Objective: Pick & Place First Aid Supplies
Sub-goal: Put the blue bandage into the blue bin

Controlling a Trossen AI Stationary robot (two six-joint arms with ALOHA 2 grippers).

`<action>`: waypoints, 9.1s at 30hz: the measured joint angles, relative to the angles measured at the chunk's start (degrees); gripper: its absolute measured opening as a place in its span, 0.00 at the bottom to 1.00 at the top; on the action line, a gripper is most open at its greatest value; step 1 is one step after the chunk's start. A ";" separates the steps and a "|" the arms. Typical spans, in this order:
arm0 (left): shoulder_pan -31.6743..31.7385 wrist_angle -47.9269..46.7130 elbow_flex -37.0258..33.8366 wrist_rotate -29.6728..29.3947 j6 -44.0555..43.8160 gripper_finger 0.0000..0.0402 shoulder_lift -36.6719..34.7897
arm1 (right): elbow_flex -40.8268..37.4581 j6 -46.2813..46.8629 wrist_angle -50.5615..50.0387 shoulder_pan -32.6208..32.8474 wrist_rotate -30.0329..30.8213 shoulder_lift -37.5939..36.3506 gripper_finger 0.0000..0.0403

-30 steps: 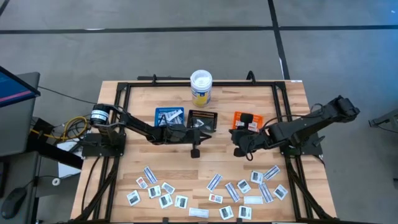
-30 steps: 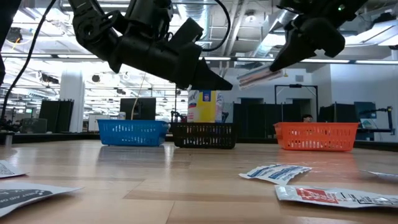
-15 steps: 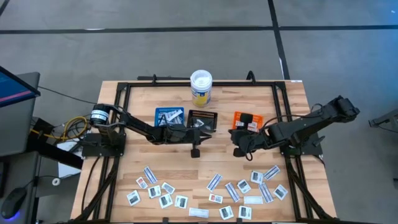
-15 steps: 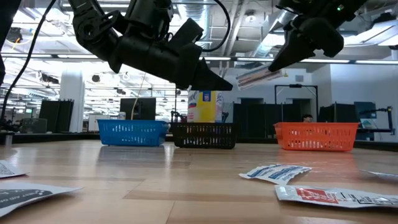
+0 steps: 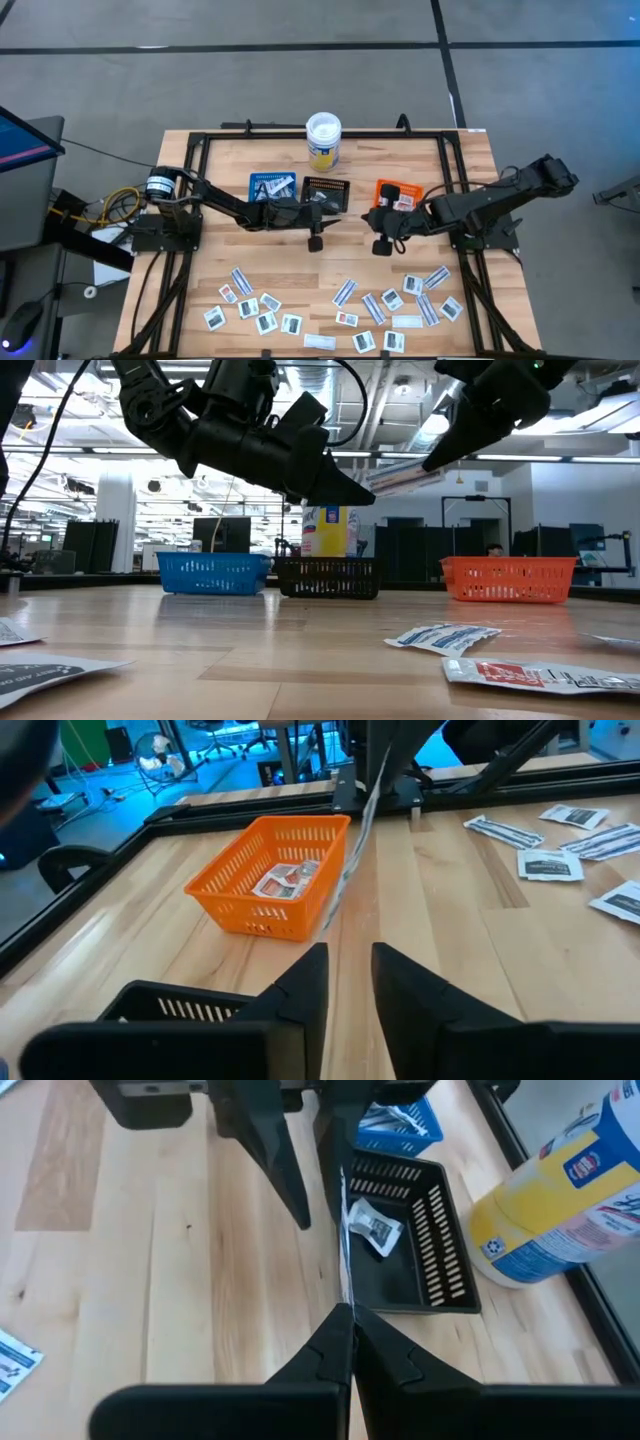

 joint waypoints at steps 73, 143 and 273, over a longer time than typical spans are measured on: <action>-0.02 1.35 0.04 0.07 -1.73 0.19 -0.09 | 0.02 -0.07 8.63 -1.25 0.18 6.22 0.00; -8.72 -63.11 -3.03 -44.46 -29.81 0.02 -25.18 | 0.00 -1.08 -2.87 -2.54 -5.99 6.62 0.32; -6.08 -15.39 -15.41 -6.80 -16.04 0.19 -30.23 | 0.85 -11.61 25.70 1.97 -15.10 35.56 0.01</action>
